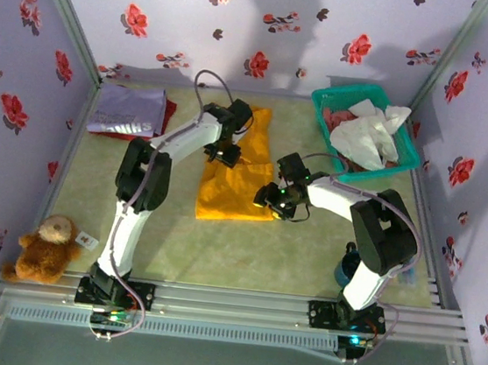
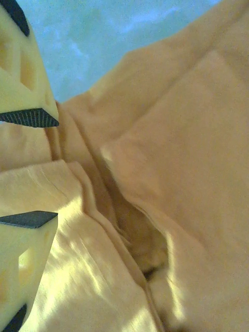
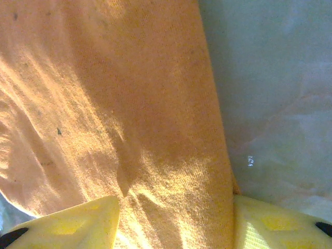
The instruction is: Fold and stack the t-shirts
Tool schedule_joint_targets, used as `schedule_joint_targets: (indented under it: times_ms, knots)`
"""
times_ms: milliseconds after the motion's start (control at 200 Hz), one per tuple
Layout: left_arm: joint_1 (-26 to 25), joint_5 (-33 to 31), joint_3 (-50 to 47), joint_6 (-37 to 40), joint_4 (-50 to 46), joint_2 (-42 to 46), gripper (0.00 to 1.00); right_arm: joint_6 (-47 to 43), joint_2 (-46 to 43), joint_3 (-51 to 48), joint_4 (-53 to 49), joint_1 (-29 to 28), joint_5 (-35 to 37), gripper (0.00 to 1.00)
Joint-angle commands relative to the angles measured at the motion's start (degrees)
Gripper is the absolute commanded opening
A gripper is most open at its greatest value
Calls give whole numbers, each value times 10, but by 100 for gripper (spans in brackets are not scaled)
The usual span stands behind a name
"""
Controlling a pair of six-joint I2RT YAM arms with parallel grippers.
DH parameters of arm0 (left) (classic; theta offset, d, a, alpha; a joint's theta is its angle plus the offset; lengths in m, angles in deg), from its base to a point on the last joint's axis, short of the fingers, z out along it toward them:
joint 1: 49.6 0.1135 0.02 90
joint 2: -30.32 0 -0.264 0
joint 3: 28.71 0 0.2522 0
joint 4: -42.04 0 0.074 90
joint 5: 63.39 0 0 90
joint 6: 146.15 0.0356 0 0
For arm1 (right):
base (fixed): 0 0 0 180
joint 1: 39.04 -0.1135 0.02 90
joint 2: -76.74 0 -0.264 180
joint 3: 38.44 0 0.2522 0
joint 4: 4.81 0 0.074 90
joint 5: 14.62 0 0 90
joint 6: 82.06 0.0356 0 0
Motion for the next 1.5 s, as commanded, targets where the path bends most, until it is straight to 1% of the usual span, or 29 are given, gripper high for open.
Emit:
schedule_joint_targets:
  times_ms: [0,95,155,220,285,360,470,520,570,630,660,695,735,805,880,920,945,980,1220,1265,1330,1400,1495]
  knots:
    - [26,35,-39,-15,1,47,43,-11,19,4,-27,-2,6,56]
    - [45,64,-73,-22,17,58,32,-10,19,5,-26,-2,6,56]
    - [54,78,-91,-28,28,62,31,-11,21,6,-27,-2,5,56]
    - [59,92,-104,-29,39,65,27,-12,21,7,-29,-2,6,56]
    - [61,104,-111,-28,43,62,27,-13,24,8,-31,-2,5,56]
    - [60,123,-117,-26,66,56,31,-13,24,6,-31,-2,5,56]
    - [59,141,-128,-37,83,55,35,-13,22,5,-31,-2,6,56]
    - [59,139,-131,-44,88,55,38,-13,22,6,-31,-2,6,56]
    - [59,124,-130,-49,87,50,41,-13,23,7,-31,-2,5,56]
    - [58,97,-124,-55,76,37,40,-13,24,7,-32,-2,4,56]
    - [61,93,-119,-55,67,29,36,-14,24,8,-33,-2,4,56]
    - [62,91,-112,-60,56,20,26,-16,24,8,-35,-2,5,56]
    - [65,87,-105,-65,50,14,19,-17,25,8,-38,-1,6,56]
    - [69,85,-107,-70,49,13,12,-19,25,7,-39,0,6,56]
    - [73,85,-109,-68,51,18,11,-18,25,5,-38,0,6,56]
    - [75,85,-108,-67,52,21,9,-18,25,5,-37,0,6,56]
    - [76,85,-107,-66,52,23,6,-19,25,5,-37,1,6,56]
    - [78,85,-106,-65,52,24,0,-19,25,5,-37,2,6,56]
    - [89,88,-116,-71,67,42,0,-19,26,4,-35,1,6,56]
    - [89,102,-123,-71,78,47,8,-19,26,3,-34,2,6,56]
    - [89,125,-133,-78,91,50,17,-18,26,2,-33,1,6,56]
    - [89,145,-140,-88,99,48,23,-19,26,2,-33,1,5,56]
    - [87,147,-150,-99,110,44,30,-19,28,4,-33,1,4,56]
